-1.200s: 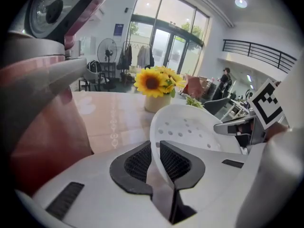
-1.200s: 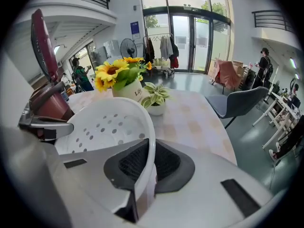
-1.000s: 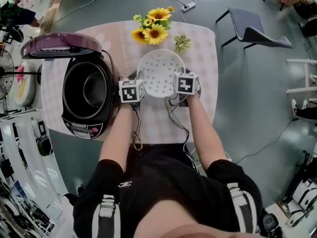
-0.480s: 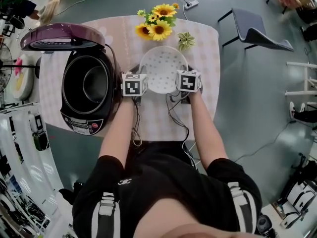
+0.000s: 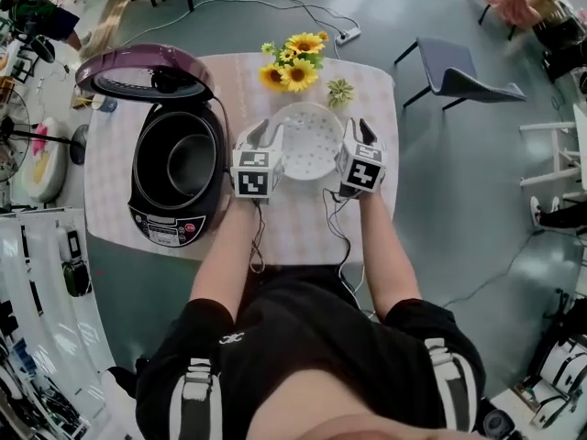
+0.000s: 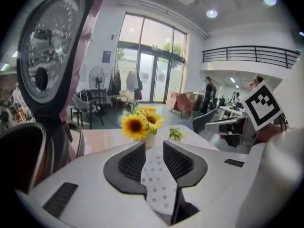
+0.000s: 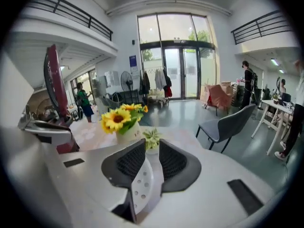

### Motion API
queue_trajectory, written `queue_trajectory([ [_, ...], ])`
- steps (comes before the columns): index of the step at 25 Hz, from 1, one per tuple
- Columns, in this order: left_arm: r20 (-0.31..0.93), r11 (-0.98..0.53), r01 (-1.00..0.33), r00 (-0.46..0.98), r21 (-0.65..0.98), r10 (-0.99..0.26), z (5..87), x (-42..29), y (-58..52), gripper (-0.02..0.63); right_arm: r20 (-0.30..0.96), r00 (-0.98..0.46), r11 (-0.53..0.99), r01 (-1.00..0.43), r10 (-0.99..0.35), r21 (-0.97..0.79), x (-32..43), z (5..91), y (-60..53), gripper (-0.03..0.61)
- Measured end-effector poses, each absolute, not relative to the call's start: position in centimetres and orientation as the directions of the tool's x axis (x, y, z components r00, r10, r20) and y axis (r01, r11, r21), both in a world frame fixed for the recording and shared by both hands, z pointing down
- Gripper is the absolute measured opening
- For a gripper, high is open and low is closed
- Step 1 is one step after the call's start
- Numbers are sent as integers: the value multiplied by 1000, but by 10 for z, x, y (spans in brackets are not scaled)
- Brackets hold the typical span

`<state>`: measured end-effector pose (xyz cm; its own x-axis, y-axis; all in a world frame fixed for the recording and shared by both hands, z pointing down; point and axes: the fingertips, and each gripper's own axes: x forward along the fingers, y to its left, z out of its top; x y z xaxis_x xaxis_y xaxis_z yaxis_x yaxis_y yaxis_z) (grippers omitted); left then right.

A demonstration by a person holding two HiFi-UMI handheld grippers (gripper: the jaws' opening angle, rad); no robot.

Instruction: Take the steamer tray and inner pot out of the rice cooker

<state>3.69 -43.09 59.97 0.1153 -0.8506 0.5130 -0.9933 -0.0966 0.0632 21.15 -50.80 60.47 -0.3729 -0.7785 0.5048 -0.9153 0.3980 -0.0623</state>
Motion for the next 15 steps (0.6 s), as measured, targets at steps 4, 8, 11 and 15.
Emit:
queue_trajectory([
  [4,403,-127,-991,131,36,-906,534,49,-417,95,377,-392,395,-916,-839,-73,216,533,-490,74],
  [8,273,-128,-992,127,14,-954,462,50,-398,95,257,-415,418,-907,-873,-48,211,468,-462,74],
  [11,194,-129,-992,127,4,-973,422,47,-383,95,163,-426,427,-904,-890,-25,211,427,-444,74],
  [15,100,-142,-990,139,-22,-985,375,35,-352,95,60,-445,444,-896,-894,-30,202,383,-411,74],
])
